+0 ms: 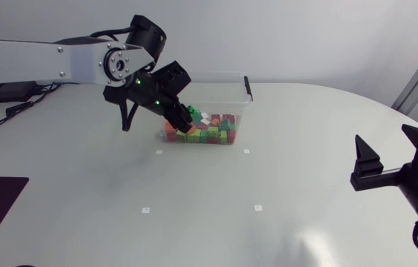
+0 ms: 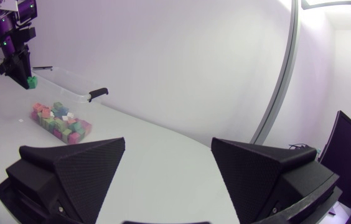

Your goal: Place the duplo bricks in the container

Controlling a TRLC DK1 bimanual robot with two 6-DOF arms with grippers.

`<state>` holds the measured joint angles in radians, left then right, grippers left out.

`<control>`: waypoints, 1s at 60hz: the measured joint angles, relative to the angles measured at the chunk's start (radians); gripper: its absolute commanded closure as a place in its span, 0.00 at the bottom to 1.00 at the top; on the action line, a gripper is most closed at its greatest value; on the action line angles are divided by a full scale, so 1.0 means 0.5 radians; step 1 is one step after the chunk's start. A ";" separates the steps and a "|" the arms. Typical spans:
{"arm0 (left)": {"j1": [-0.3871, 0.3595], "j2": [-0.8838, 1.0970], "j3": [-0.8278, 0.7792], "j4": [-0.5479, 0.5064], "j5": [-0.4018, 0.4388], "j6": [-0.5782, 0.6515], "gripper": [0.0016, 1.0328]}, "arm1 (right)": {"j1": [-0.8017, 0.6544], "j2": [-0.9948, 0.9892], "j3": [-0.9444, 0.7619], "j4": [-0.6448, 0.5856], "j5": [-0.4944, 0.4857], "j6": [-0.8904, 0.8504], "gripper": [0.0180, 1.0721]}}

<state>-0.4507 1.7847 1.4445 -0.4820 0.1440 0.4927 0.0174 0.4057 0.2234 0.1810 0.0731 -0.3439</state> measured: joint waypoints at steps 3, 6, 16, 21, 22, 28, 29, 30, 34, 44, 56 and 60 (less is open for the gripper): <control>0.008 0.000 0.049 -0.017 0.000 -0.001 0.72 | 0.000 -0.003 -0.011 0.010 0.005 0.001 0.05; 0.012 0.000 0.091 -0.034 0.000 -0.006 0.72 | 0.000 -0.009 -0.024 0.022 0.005 0.002 0.05; 0.019 0.000 0.227 -0.072 0.000 -0.008 0.72 | 0.008 -0.053 -0.079 0.050 0.006 0.008 0.05; 0.021 0.000 0.292 -0.091 0.000 -0.025 0.72 | 0.036 -0.117 -0.124 0.066 0.005 0.041 0.05; 0.021 0.000 0.306 -0.095 0.000 -0.030 0.72 | 0.043 -0.131 -0.133 0.066 0.005 0.045 0.05; 0.035 0.030 0.441 -0.124 0.000 -0.044 0.72 | 0.074 -0.237 -0.201 0.066 0.003 0.053 0.05; 0.038 0.039 0.463 -0.124 -0.001 -0.045 0.72 | 0.081 -0.251 -0.211 0.067 0.004 0.053 0.05; 0.044 0.051 0.489 -0.124 0.000 -0.045 0.72 | 0.086 -0.265 -0.220 0.066 0.003 0.053 0.05; 0.067 0.108 0.577 -0.124 0.000 -0.045 0.72 | 0.112 -0.317 -0.258 0.066 0.002 0.053 0.05; 0.126 0.281 0.721 -0.126 -0.001 -0.051 0.72 | 0.119 -0.401 -0.317 0.079 0.005 0.051 0.05; 0.146 0.465 0.870 -0.142 -0.002 -0.052 0.72 | 0.120 -0.501 -0.391 0.064 0.008 0.053 0.05; 0.146 0.515 0.920 -0.142 -0.002 -0.052 0.71 | 0.121 -0.568 -0.407 0.032 0.014 0.053 0.05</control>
<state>-0.3775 2.0422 1.9045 -0.5529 0.1429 0.4667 0.0776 0.1219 0.0200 0.1970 0.0799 -0.3176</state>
